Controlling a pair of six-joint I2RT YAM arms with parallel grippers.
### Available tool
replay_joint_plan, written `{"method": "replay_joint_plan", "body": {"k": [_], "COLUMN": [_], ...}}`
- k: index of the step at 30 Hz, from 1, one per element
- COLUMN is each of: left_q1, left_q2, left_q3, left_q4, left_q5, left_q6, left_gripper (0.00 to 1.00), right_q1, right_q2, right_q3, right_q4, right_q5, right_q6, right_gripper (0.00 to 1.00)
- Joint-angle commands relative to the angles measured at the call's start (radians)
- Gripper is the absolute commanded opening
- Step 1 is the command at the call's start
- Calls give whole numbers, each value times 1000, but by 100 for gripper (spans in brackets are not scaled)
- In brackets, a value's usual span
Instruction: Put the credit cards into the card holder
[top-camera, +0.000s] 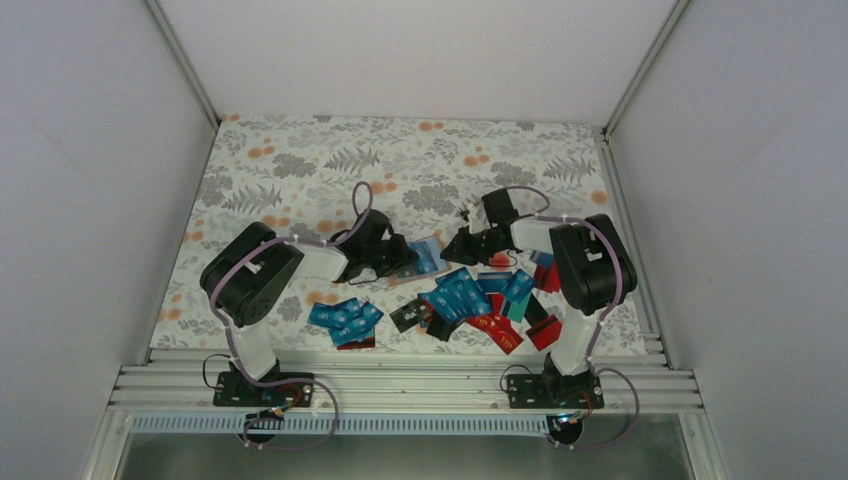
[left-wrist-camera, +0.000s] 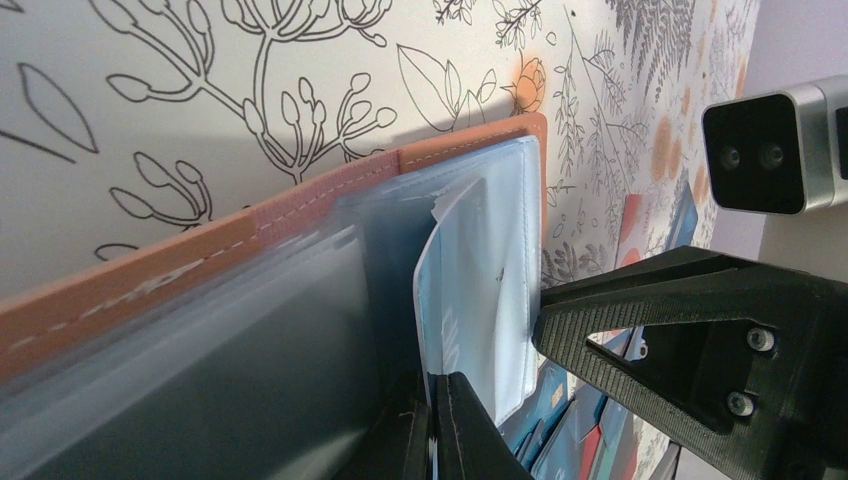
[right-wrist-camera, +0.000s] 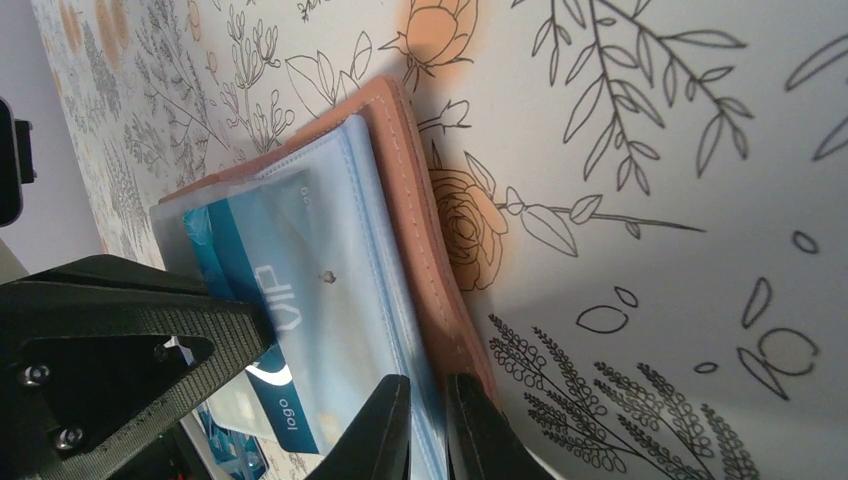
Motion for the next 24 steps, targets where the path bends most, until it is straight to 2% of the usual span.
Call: {"method": "replay_joint_plan", "body": {"k": [1,20,24], "left_q1": [-9,-8,-8], "left_q2": [41,136,135], "left_q3": [0,66,43], "left_q4": [-66,14,61], "left_q5": [28,80,92], "left_q6": [54,54,48], "left_gripper": [2,2,2], "right_q1": [8,8,8], "right_q2": [49,53,31], "right_q3": [8,0,5], "right_q4": [-11,-3,-25], "right_q5": [73,46,48], "right_q6": [-14,-8,-17], "right_gripper": [12,10,14]}}
